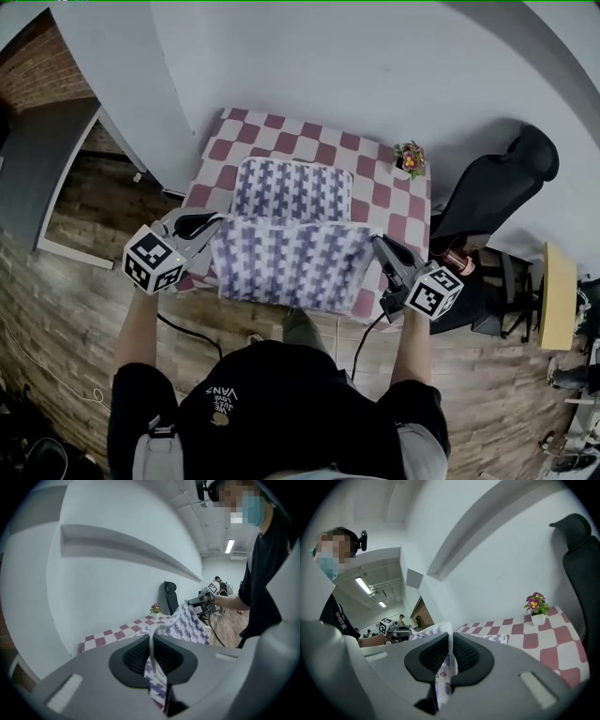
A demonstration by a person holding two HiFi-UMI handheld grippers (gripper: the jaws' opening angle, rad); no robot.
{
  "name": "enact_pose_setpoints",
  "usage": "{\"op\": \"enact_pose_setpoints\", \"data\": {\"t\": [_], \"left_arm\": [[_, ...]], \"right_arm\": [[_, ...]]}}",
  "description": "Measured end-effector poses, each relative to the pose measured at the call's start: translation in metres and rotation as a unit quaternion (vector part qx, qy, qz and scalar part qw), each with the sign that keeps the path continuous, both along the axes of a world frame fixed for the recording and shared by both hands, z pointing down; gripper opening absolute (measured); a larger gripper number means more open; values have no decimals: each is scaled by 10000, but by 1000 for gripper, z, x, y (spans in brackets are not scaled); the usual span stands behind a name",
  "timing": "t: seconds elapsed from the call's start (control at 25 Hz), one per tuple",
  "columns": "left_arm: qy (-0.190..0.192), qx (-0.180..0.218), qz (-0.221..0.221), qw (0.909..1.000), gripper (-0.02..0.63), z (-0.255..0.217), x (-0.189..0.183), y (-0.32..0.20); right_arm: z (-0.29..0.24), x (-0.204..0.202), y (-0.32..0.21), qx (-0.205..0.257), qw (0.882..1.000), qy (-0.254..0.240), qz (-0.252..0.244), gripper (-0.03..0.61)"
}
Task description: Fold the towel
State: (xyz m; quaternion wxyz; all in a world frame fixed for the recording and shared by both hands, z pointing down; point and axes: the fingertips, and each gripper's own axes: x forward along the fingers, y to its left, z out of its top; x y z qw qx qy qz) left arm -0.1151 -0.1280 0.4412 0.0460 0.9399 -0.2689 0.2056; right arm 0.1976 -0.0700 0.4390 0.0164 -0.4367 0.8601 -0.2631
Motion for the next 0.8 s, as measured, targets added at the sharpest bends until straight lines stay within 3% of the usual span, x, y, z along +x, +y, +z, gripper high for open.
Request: {"op": "enact_pose_setpoints", "data": {"t": [0.24,0.6,0.8], "left_arm": [[-186,-641,-339,9972,21,61,18,-80],[-481,-1102,-783,9897,20,122,37,-187],[-813,-1413,-1044,9811,20,161,36,-222]], "right_arm": [[53,18,-74,-555,9983,155,21,32],[120,36,-182,-1057,9915,747,-114,32],[167,38,-223,-1377,9841,1121,-32,32]]}}
